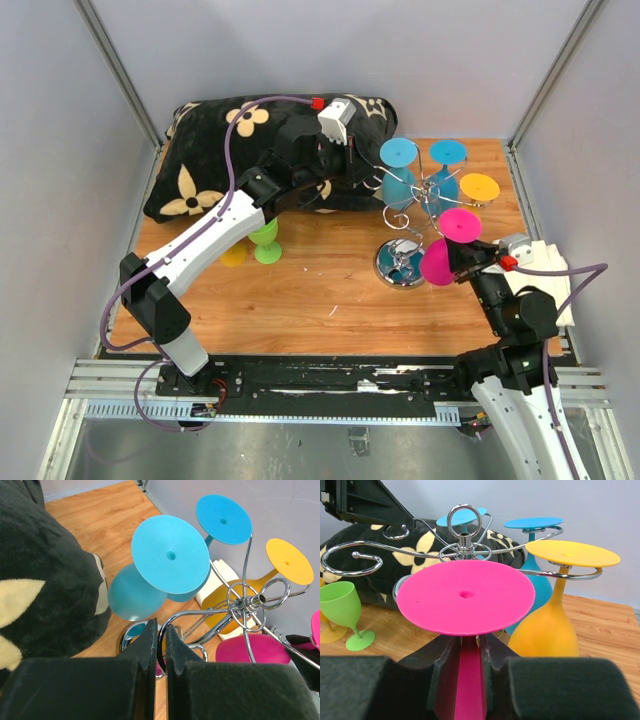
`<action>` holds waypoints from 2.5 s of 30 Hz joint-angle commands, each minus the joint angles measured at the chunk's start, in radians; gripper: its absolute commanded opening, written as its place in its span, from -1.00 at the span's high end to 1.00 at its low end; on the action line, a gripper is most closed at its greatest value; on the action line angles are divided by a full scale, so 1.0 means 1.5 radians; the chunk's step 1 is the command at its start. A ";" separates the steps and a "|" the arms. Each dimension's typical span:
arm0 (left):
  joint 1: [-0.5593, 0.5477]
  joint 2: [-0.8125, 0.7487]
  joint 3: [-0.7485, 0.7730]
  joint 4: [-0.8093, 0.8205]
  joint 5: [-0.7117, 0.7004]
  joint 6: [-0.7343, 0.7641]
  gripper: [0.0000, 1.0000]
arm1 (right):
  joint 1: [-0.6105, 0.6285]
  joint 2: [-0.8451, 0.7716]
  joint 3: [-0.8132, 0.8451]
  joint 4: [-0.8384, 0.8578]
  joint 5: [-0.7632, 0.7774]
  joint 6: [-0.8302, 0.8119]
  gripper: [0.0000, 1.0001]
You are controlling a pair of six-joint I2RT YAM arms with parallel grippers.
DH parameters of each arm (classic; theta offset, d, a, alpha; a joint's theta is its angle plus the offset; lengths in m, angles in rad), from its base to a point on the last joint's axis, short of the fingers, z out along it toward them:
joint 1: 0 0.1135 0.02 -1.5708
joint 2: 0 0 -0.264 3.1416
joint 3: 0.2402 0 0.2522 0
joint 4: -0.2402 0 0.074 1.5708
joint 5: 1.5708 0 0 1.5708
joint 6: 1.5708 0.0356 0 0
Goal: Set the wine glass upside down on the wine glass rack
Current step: Turn the wine glass upside down at the wine rack.
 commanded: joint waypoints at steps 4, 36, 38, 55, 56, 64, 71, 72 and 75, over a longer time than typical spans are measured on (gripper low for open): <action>0.018 0.001 -0.015 -0.039 -0.022 0.021 0.85 | -0.008 0.013 0.018 -0.029 0.007 -0.003 0.29; 0.018 -0.034 0.030 -0.016 0.045 -0.002 -0.46 | -0.009 -0.126 0.116 -0.326 0.008 -0.038 -0.34; 0.018 -0.045 0.024 -0.010 0.045 0.000 -0.55 | -0.009 -0.131 0.120 -0.336 -0.015 -0.045 -0.40; 0.018 -0.221 -0.079 -0.047 -0.064 0.029 -0.77 | -0.008 -0.113 0.057 -0.171 -0.184 -0.033 -0.79; 0.018 -0.237 -0.090 -0.054 -0.079 0.033 -0.77 | -0.009 -0.109 0.051 -0.157 -0.187 -0.028 -0.79; 0.018 -0.355 -0.172 -0.094 -0.168 0.034 -0.81 | -0.009 -0.086 0.015 -0.057 -0.170 -0.017 -0.89; 0.018 -0.406 -0.194 -0.122 -0.198 0.028 -0.83 | -0.011 -0.064 -0.012 0.023 -0.142 -0.018 -0.96; 0.018 -0.408 -0.193 -0.128 -0.202 0.027 -0.83 | -0.014 -0.063 -0.016 0.033 -0.147 -0.017 -0.97; 0.018 -0.409 -0.193 -0.140 -0.214 0.025 -0.83 | -0.058 -0.055 -0.040 0.084 -0.183 0.004 -0.96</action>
